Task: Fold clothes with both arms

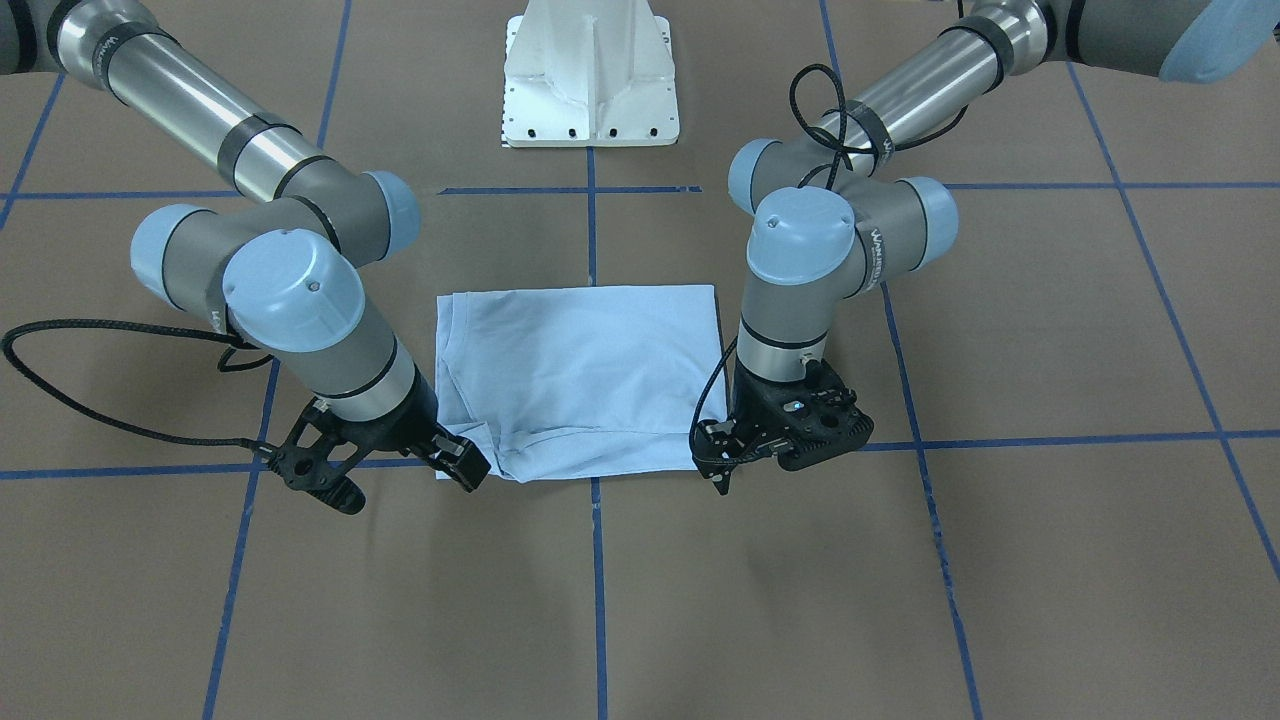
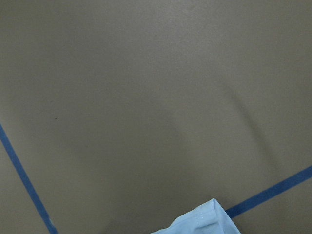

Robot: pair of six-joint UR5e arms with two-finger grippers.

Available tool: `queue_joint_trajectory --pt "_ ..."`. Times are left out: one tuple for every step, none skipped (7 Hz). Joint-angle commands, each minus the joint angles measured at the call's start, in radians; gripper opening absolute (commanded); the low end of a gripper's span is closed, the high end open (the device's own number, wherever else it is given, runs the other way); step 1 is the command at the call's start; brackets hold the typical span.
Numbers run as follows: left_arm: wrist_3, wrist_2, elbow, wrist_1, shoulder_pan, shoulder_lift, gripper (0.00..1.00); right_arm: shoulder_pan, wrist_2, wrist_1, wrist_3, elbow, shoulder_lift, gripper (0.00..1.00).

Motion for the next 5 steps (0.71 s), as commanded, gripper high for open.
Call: queue_joint_trajectory --pt "0.096 -0.095 -0.027 0.007 -0.056 0.01 1.0 0.013 0.046 -0.005 -0.085 0.032 0.005 1.0" --pt "0.125 -0.107 -0.123 0.016 -0.065 0.086 1.0 0.012 0.041 -0.016 -0.146 0.054 -0.011 1.0" --pt "0.178 -0.107 -0.214 0.022 -0.067 0.158 1.0 -0.006 0.029 -0.022 -0.215 0.056 -0.012 1.0" --pt "0.18 -0.108 -0.271 0.024 -0.069 0.195 1.0 -0.049 -0.008 -0.068 -0.237 0.056 0.01 1.0" --pt "0.18 -0.122 -0.324 0.078 -0.067 0.205 1.0 -0.092 -0.067 -0.129 -0.249 0.056 0.019 1.0"
